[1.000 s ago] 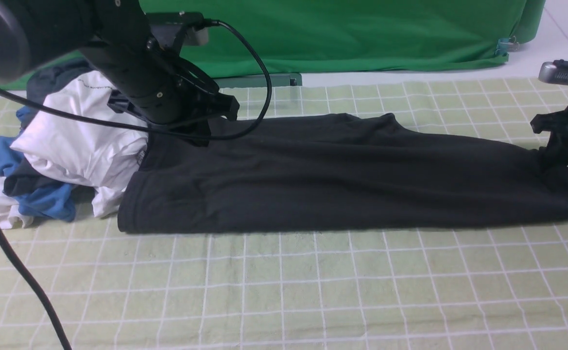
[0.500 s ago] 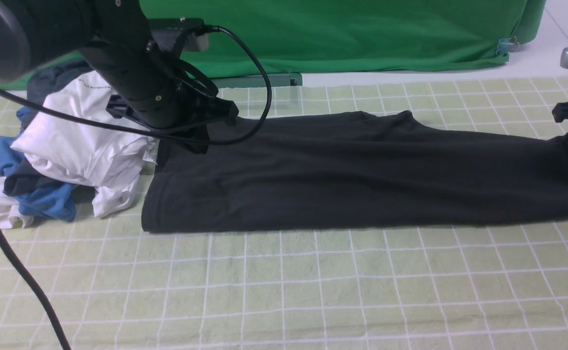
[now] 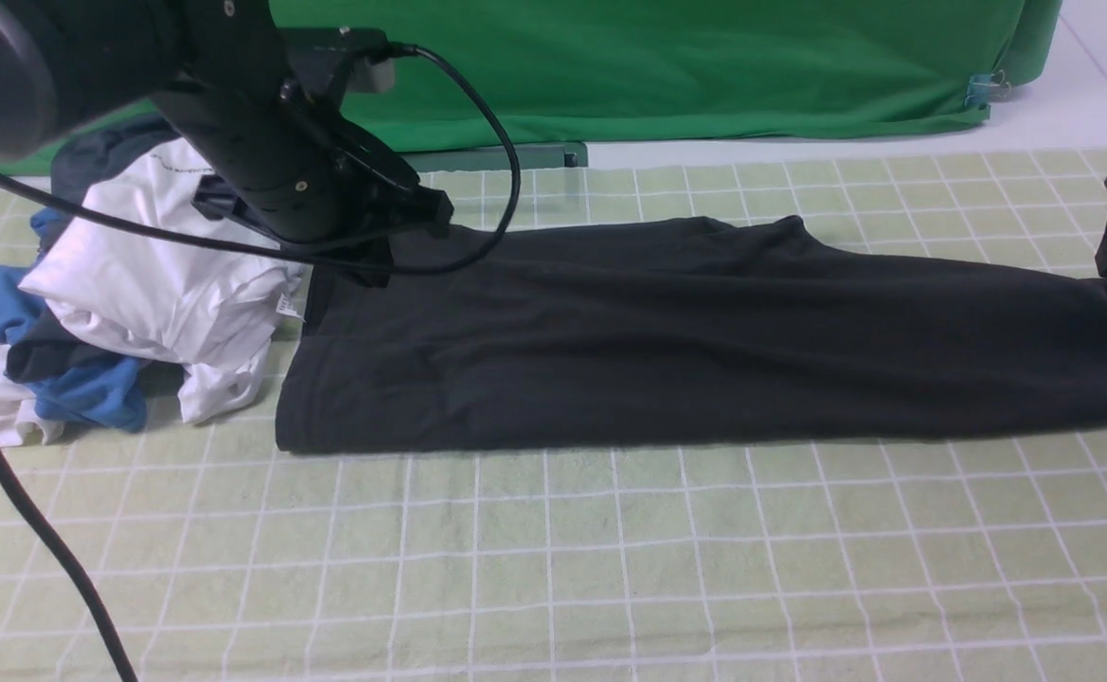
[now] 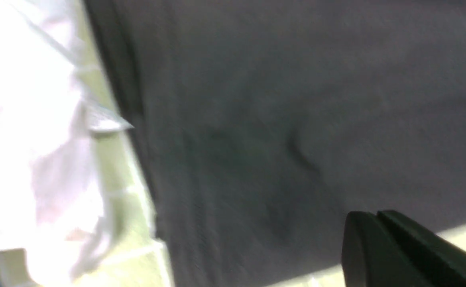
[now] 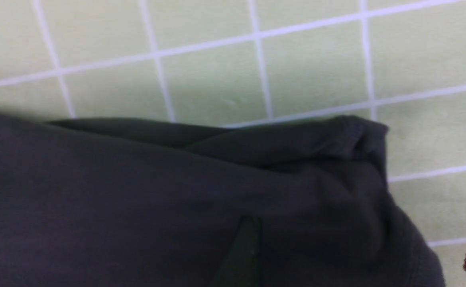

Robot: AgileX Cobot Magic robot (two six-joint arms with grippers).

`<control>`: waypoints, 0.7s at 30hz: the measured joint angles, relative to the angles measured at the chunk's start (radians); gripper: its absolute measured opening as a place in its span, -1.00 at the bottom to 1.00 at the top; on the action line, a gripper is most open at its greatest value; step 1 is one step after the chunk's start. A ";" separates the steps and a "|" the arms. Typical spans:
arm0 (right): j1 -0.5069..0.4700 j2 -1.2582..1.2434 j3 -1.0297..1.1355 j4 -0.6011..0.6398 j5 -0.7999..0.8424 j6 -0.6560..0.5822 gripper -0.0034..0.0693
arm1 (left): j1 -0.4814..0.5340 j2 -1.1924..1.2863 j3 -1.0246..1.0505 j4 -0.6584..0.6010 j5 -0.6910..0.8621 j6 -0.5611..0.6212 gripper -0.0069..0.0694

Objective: Fold a long-sleeved shirt over a green coffee tablecloth.
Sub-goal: 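Pull the folded dark garment lengthwise by its ends to straighten it flat on the table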

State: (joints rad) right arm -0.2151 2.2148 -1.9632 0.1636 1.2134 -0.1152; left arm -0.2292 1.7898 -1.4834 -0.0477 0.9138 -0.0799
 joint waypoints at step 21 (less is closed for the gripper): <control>0.049 0.000 0.000 0.026 0.003 -0.045 0.68 | 0.149 0.390 -0.225 0.024 -0.443 -0.051 0.27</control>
State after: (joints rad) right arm -0.1663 2.2145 -1.9632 0.1894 1.2163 -0.1598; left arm -0.0806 2.1799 -1.7083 -0.0237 0.4709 -0.1307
